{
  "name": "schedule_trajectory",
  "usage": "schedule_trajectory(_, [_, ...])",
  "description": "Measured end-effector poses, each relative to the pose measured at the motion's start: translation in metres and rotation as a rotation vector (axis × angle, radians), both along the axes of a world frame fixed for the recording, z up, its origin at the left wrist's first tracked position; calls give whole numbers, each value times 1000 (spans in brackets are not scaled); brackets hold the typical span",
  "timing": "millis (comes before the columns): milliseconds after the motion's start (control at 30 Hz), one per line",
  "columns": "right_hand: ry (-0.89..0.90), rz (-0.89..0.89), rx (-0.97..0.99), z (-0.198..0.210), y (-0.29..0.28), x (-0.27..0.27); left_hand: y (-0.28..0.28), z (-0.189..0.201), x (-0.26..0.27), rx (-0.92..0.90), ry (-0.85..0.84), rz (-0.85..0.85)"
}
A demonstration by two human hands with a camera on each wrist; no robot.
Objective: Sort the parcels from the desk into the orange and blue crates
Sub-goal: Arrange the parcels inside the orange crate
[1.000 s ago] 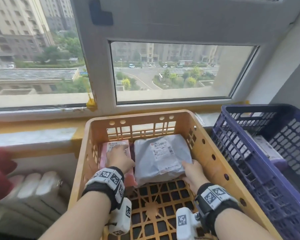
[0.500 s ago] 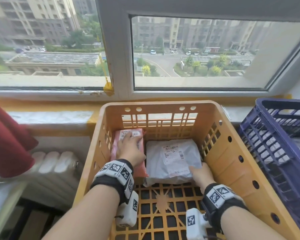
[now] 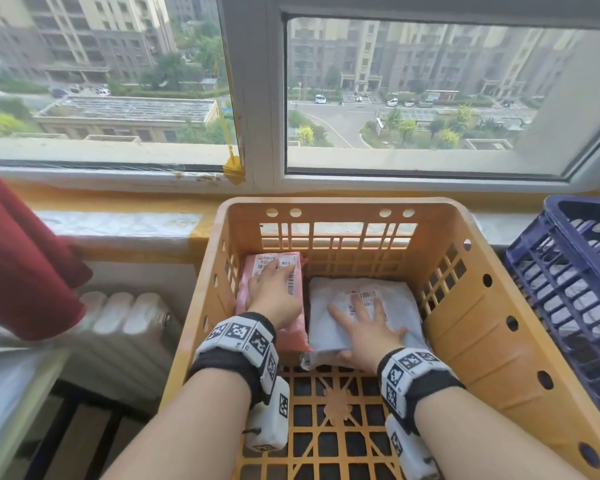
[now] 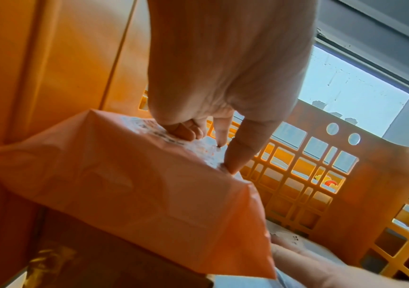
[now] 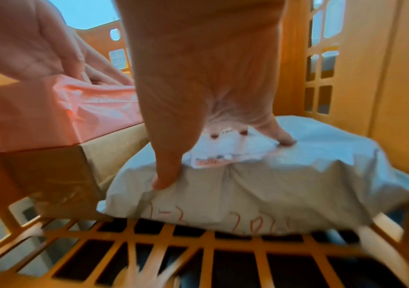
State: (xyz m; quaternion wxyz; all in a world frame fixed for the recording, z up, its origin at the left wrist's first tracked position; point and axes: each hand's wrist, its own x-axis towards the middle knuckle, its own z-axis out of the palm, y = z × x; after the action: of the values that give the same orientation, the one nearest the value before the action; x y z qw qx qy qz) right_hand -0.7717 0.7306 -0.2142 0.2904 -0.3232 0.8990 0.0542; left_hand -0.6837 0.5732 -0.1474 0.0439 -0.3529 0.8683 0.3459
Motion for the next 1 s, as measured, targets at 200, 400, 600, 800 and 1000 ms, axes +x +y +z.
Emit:
schedule_trajectory(200, [-121,1,45,6,-15,-11,14,-9,-3,-108,17,69])
schedule_trajectory(400, [-159,9,10,9,-13,-23,19,-6,-9,-160,-33,76])
schedule_trajectory(600, [-72,-23,-134,12,3,-26,30,5,-15,-274,53,59])
schedule_trajectory(800, [-64,-23,-275,33,19,-32,57,11,-25,-207,135,-61])
schedule_trajectory(1000, [-28,-11,-307,71,22,-23,66,34,-19,-41,133,-54])
